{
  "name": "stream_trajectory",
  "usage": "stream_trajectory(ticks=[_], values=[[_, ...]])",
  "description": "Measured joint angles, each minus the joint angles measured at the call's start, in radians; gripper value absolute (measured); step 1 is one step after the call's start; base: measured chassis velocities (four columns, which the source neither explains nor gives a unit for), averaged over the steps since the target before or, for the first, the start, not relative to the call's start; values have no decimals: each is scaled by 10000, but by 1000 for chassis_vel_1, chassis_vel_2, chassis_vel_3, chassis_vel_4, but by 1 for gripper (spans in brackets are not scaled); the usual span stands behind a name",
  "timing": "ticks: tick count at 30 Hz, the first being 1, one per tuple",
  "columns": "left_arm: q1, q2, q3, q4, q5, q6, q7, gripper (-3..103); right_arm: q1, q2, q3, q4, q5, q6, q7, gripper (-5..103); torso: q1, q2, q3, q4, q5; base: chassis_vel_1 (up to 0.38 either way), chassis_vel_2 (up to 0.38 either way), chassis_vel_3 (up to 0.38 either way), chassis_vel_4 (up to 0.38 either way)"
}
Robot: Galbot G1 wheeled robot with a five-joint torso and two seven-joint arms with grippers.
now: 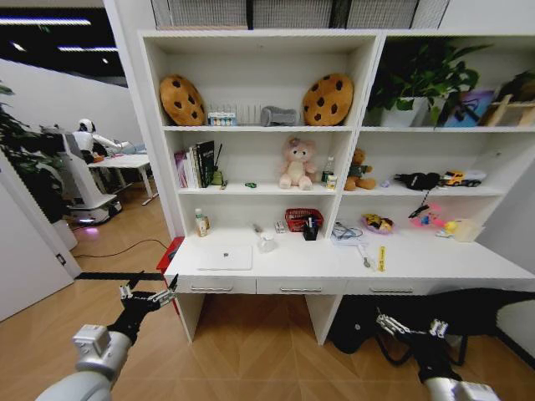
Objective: Organize the objects on the table.
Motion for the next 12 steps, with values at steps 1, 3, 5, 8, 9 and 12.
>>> stream_trajectory(ticks=[1,3,5,8,9,12], values=[[1,0,0,0,0,0,0,100,0,0,0,0,0,0,0,100,0,0,0,1,0,0,0,0,0],[0,0,0,0,0,0,0,100,0,0,0,0,0,0,0,100,0,0,0,0,0,0,0,0,0],[0,0,0,0,0,0,0,100,0,0,0,0,0,0,0,100,0,0,0,0,0,0,0,0,0],[0,0,0,0,0,0,0,100,0,0,0,0,0,0,0,100,0,0,0,0,0,0,0,0,0],[0,0,0,0,0,0,0,100,0,0,0,0,0,0,0,100,0,0,0,0,0,0,0,0,0],[0,0,0,0,1,0,0,100,0,0,0,0,0,0,0,100,0,0,0,0,0,0,0,0,0]])
